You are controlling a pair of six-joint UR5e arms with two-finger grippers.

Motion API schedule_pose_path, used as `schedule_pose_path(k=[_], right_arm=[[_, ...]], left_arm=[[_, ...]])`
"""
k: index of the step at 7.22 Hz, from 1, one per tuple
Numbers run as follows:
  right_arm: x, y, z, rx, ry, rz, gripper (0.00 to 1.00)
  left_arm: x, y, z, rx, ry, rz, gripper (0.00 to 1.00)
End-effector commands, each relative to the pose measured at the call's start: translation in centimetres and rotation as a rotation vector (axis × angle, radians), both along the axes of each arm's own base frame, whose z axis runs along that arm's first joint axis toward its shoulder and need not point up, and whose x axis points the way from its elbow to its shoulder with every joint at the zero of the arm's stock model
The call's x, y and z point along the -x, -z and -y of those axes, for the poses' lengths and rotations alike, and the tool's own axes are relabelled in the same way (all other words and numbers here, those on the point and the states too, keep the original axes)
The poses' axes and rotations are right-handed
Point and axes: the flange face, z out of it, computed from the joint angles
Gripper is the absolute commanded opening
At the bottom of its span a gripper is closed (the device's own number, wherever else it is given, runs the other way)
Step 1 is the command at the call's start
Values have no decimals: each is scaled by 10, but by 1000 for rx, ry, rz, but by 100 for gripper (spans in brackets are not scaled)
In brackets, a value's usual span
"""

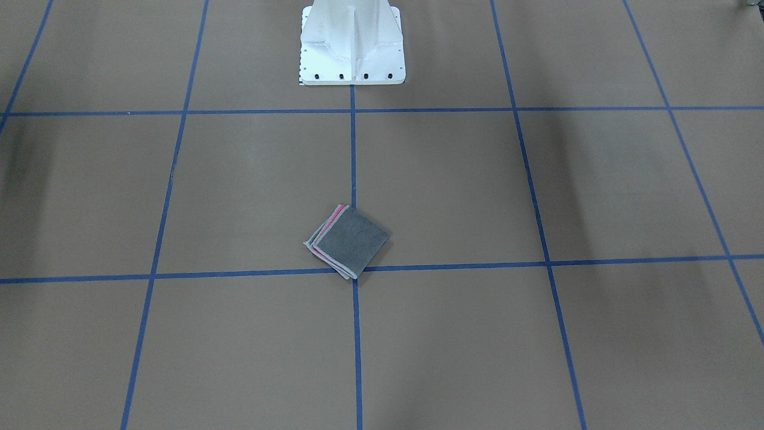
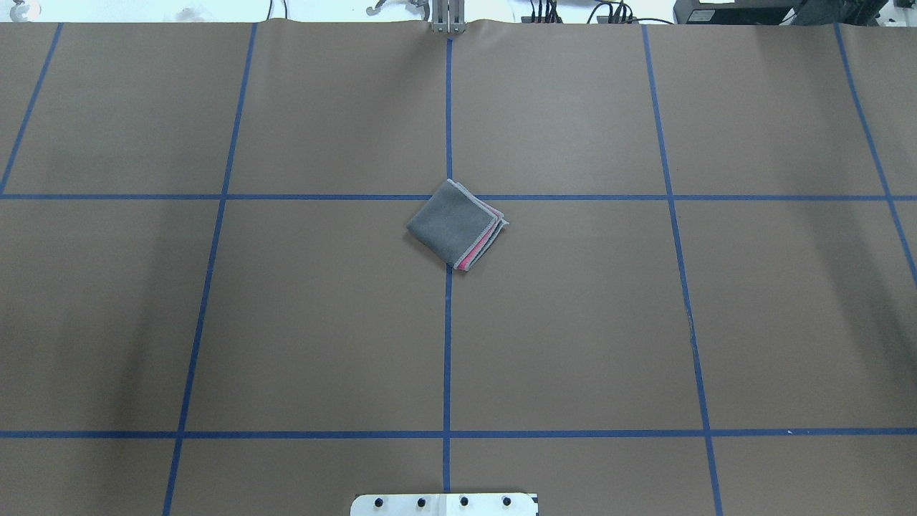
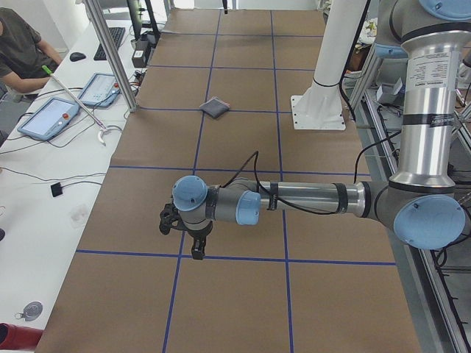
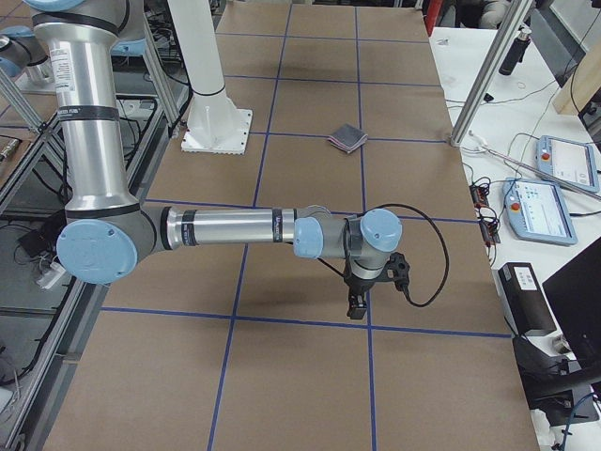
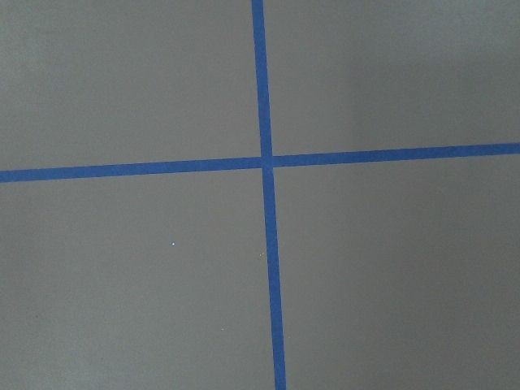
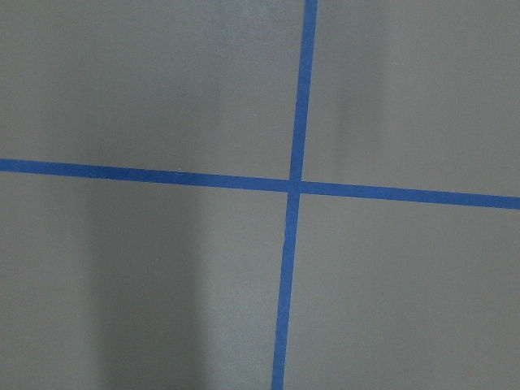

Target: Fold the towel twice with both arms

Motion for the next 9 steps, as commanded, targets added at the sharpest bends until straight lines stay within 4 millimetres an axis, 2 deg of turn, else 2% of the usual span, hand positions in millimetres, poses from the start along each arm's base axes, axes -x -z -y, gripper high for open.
schedule_pose_path(k=[1, 2, 4, 6, 9], right_arm=[[0, 13, -2, -19, -1, 10, 100], [0, 16, -10, -17, -8, 21, 100], [4, 2, -21, 25, -11, 92, 100], [4, -2, -20, 30, -10, 82, 100], [6, 9, -17, 12, -9, 99, 100]], left_arm=[[0, 4, 3, 3, 0, -2, 100], [0, 3, 3, 10, 0, -2, 100], [1, 12, 4, 10, 3, -2, 100], [1, 10, 0, 9, 3, -4, 100], [3, 15, 4, -8, 5, -3, 100]])
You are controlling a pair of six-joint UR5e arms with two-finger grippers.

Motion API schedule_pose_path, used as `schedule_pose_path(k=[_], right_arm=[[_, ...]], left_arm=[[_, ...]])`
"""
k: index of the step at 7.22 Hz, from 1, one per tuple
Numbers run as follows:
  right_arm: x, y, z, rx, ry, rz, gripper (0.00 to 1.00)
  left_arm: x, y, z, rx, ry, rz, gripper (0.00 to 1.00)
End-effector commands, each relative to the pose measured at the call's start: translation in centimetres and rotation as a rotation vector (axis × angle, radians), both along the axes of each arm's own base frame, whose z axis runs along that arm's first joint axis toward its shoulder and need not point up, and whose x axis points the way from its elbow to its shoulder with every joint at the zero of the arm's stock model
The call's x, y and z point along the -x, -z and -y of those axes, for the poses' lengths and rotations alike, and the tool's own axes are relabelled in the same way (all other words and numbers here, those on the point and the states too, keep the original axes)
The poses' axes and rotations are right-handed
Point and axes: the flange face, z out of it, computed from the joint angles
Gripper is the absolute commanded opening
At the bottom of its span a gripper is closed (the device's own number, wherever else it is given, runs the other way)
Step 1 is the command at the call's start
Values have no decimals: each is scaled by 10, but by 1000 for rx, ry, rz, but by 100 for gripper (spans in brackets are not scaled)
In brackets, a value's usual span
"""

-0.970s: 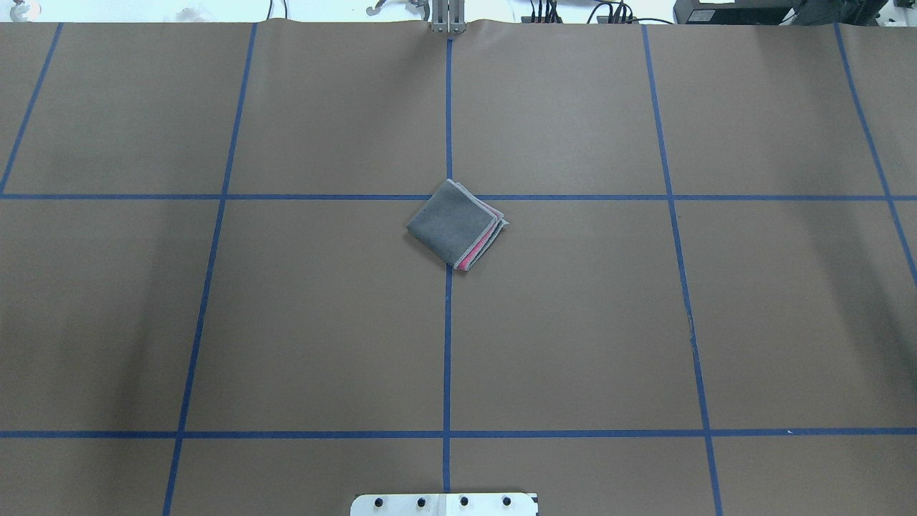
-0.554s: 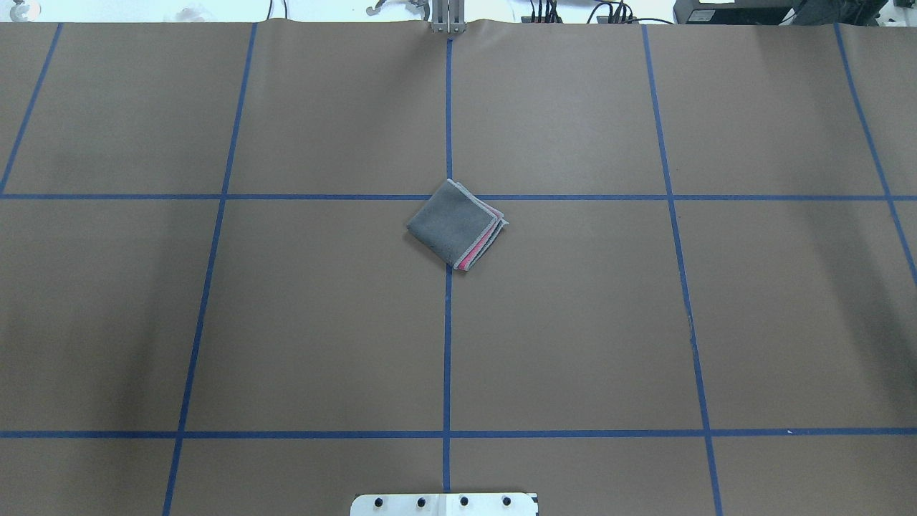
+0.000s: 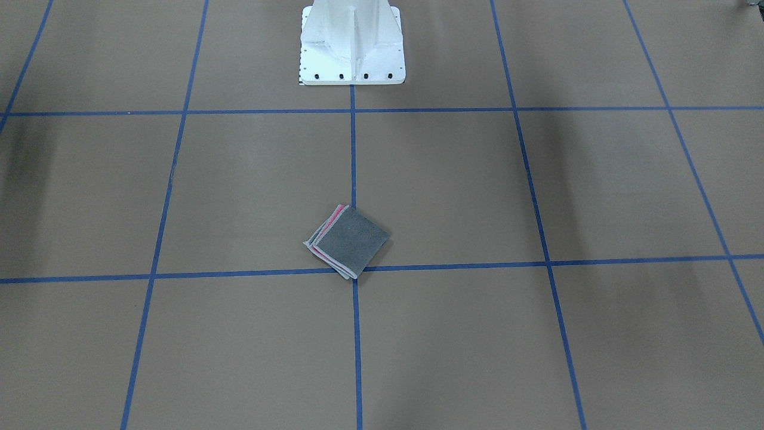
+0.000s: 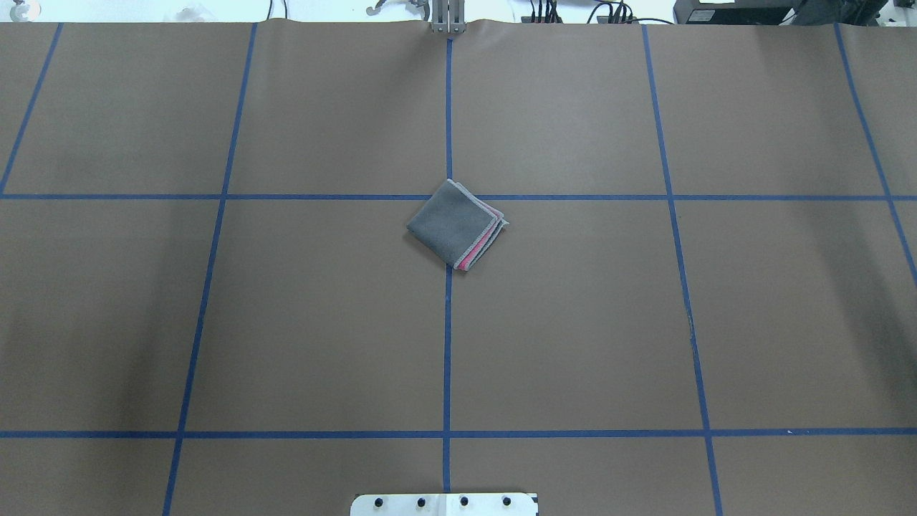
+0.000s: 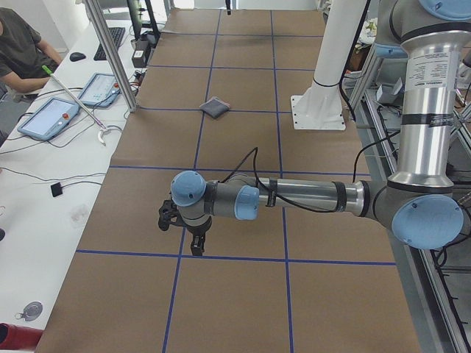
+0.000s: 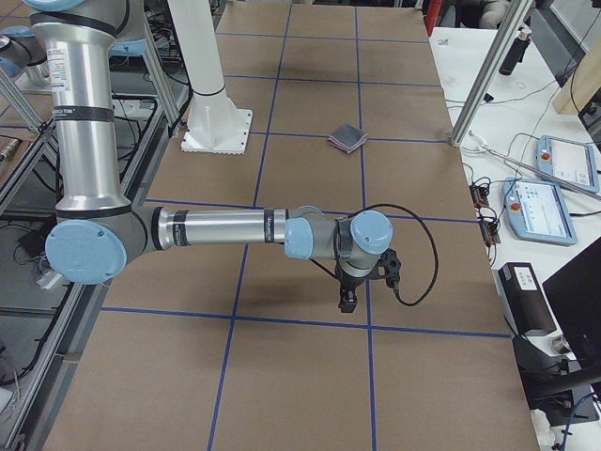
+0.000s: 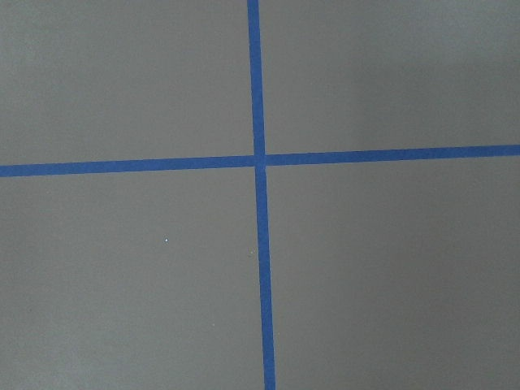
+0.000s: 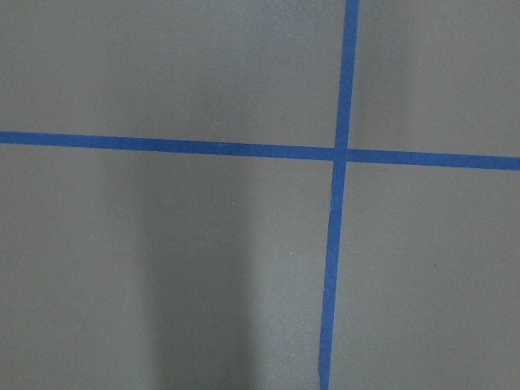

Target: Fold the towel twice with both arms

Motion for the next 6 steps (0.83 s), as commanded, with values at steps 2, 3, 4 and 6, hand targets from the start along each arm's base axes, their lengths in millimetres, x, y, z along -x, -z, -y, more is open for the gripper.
schedule_pose_path(k=[2, 3, 4, 6], right_arm=[[4, 9, -5, -4, 6, 71, 100], [3, 3, -8, 9, 6, 71, 100], [2, 3, -10, 2, 8, 57, 100], [-10, 8, -1, -30, -6, -11, 100]], left_arm=[[13, 6, 1, -11, 26, 0, 100], [13, 3, 0, -4, 27, 0, 100], [14, 5, 0, -6, 27, -3, 100], [13, 1, 0, 0, 26, 3, 100]])
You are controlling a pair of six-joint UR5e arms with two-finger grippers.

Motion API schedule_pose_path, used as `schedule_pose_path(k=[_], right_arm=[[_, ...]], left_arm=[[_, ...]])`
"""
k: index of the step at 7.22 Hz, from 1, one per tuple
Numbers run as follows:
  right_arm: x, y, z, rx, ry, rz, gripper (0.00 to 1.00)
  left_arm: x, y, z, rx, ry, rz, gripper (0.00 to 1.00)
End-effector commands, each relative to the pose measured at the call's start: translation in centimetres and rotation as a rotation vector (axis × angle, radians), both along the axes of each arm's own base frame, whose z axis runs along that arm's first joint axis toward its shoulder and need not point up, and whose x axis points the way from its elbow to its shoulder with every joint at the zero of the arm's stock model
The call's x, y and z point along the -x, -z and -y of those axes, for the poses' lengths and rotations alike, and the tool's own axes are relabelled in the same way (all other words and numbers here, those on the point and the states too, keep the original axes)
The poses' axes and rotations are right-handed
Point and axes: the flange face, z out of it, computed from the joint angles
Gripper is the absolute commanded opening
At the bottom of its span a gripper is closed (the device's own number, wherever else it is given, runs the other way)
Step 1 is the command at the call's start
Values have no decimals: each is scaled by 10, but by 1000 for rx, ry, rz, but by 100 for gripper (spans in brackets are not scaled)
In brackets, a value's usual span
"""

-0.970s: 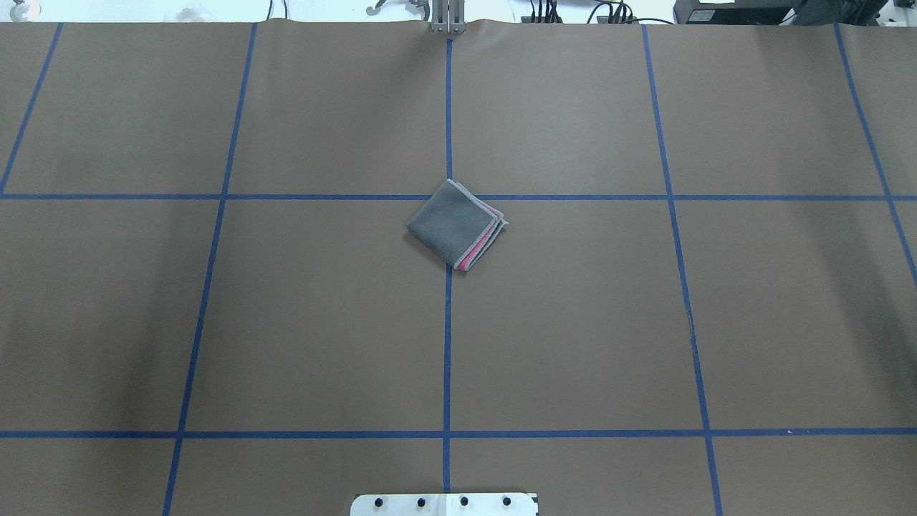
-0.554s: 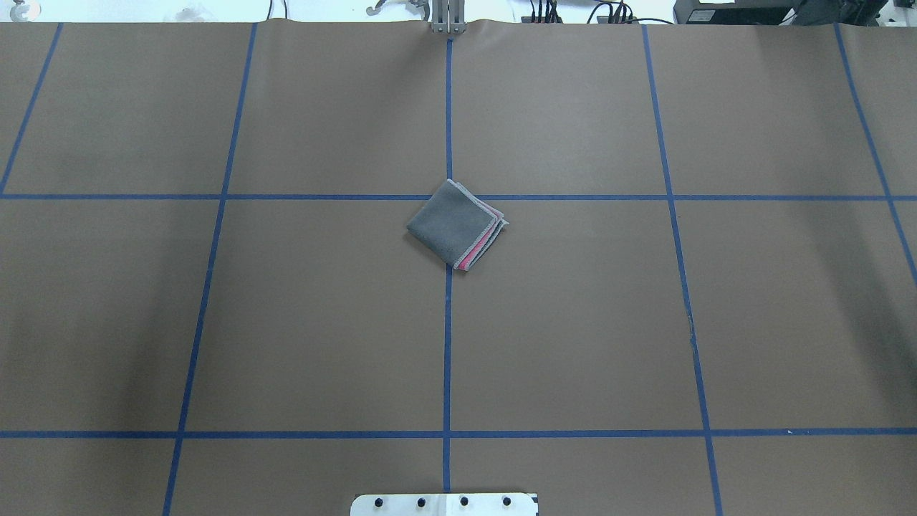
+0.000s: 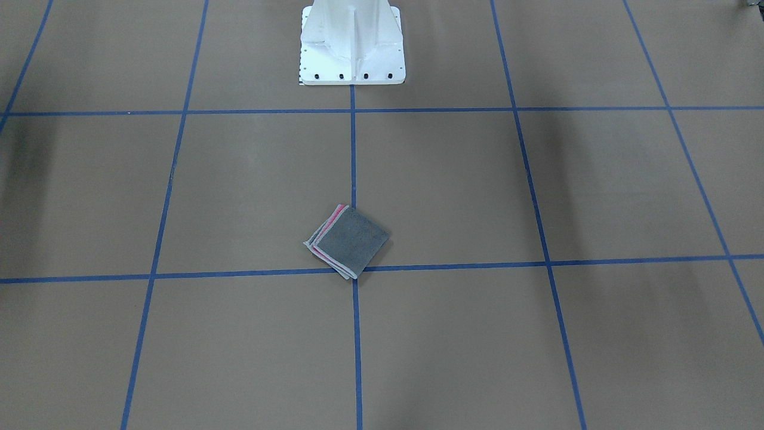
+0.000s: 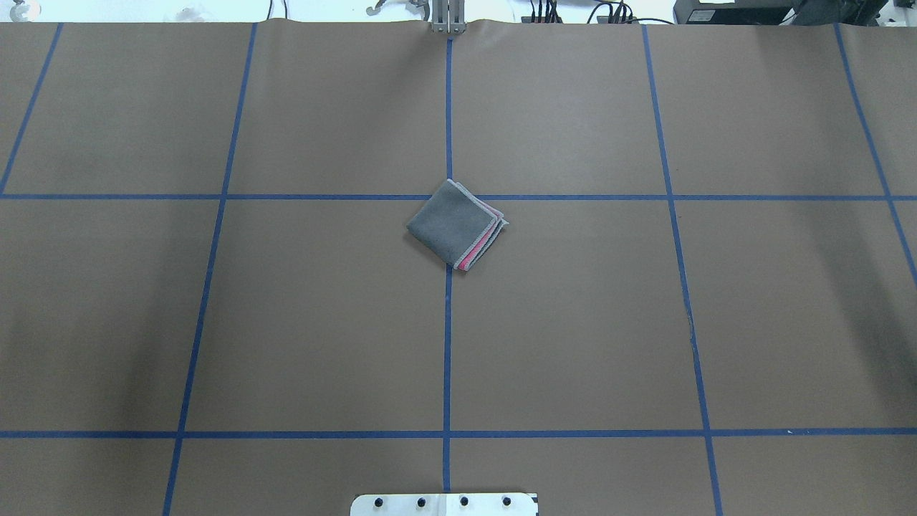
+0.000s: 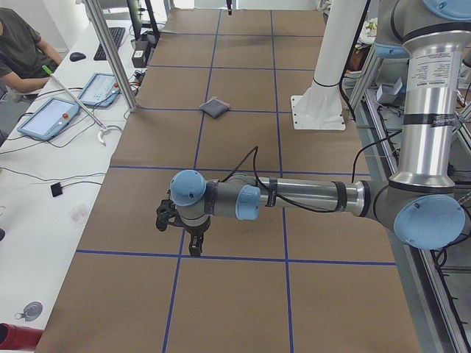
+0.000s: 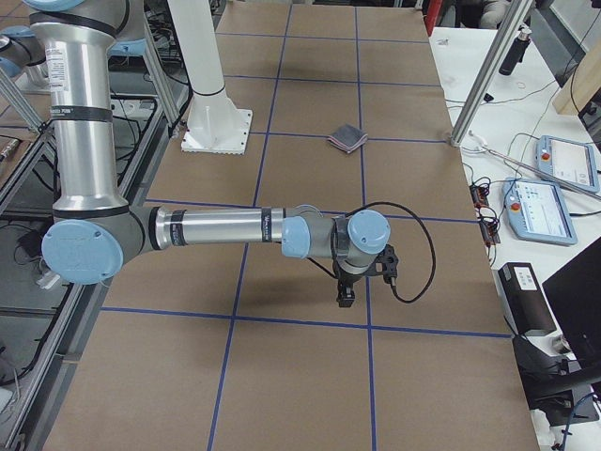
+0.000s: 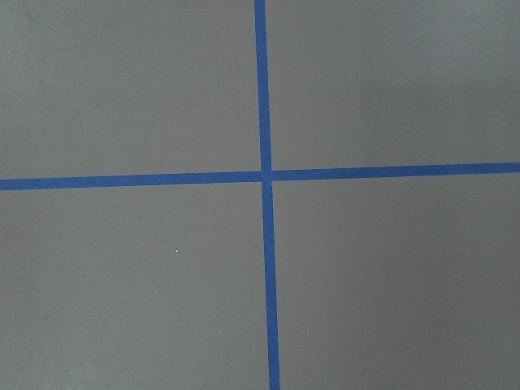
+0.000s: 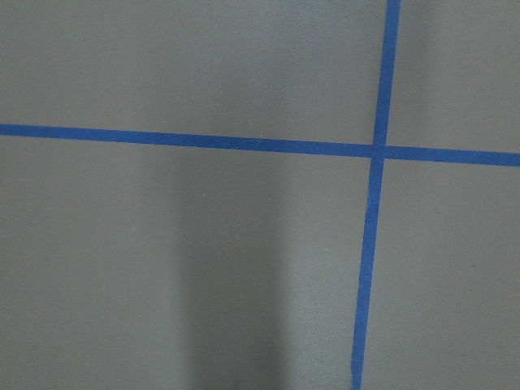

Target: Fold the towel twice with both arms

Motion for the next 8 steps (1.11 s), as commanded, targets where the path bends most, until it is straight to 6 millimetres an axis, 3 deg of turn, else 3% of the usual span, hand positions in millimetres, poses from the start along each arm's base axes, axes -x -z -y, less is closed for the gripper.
schedule_pose_path(k=[1, 5, 8], right_arm=[[-10, 9, 4, -33, -12, -54, 100], [-10, 18, 14, -56, -14, -82, 100], [-7, 14, 13, -38, -14, -67, 100]], left_arm=[[-1, -1, 1, 2, -2, 0, 100], [-1, 3, 8, -5, -1, -2, 100], [-1, 4, 10, -7, -1, -1, 100]])
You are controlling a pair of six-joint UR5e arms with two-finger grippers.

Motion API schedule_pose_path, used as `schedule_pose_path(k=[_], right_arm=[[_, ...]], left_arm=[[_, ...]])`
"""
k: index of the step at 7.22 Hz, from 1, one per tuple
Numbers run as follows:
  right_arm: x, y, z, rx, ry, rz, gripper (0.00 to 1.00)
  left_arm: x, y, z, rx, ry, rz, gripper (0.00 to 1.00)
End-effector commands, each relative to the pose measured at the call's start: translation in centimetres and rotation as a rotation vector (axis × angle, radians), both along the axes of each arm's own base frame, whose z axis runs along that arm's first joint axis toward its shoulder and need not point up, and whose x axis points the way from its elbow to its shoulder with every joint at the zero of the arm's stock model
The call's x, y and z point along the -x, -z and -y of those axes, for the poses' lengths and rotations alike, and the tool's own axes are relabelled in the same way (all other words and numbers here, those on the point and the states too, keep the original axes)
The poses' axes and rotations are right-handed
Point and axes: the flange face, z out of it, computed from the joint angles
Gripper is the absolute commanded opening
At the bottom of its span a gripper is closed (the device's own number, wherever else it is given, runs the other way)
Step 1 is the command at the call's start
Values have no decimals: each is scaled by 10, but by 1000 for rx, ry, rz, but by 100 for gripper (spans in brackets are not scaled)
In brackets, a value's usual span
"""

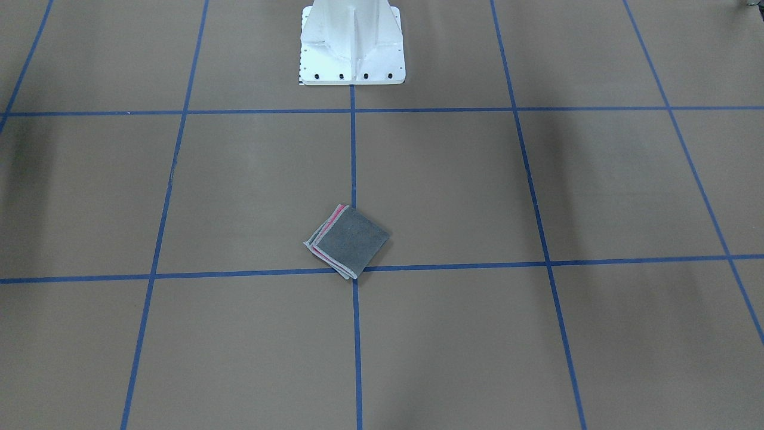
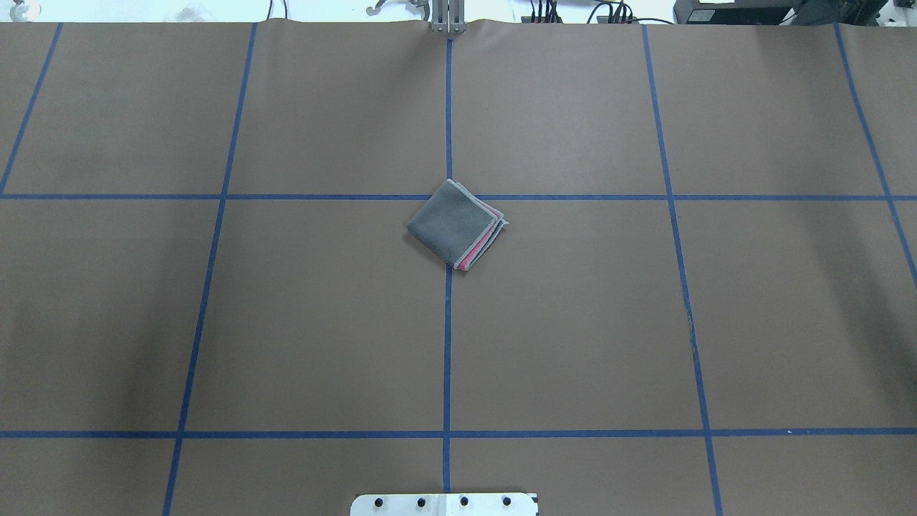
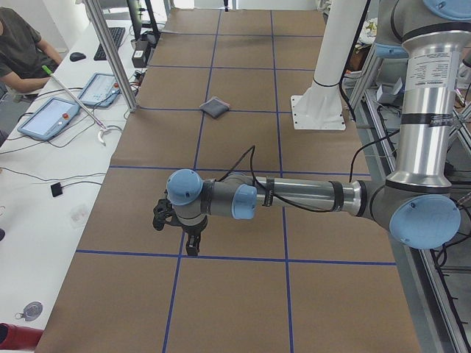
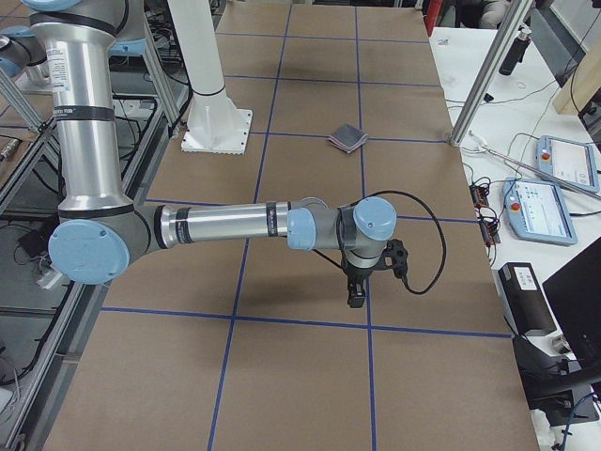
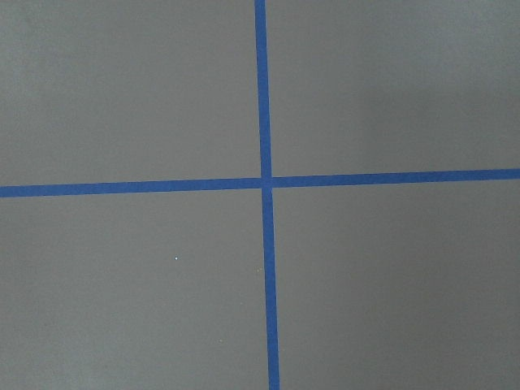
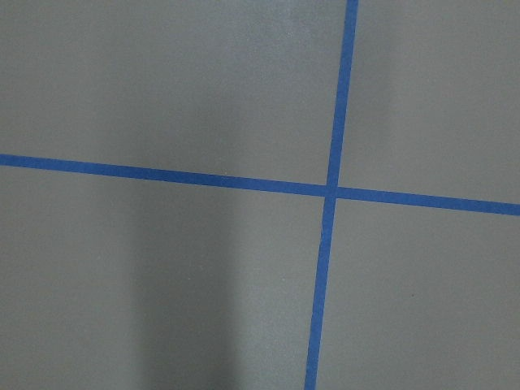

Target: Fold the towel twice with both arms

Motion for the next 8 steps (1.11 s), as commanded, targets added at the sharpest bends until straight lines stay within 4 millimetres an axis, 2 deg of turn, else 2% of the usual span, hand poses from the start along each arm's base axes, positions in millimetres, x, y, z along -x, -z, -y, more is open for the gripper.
schedule_pose_path(k=[1, 8], right_arm=[[2, 3, 1, 6, -1, 11, 100], [5, 9, -1, 6, 1, 64, 100]], left_arm=[[0, 2, 1, -4, 1, 0, 100], [1, 2, -3, -5, 2, 0, 100]])
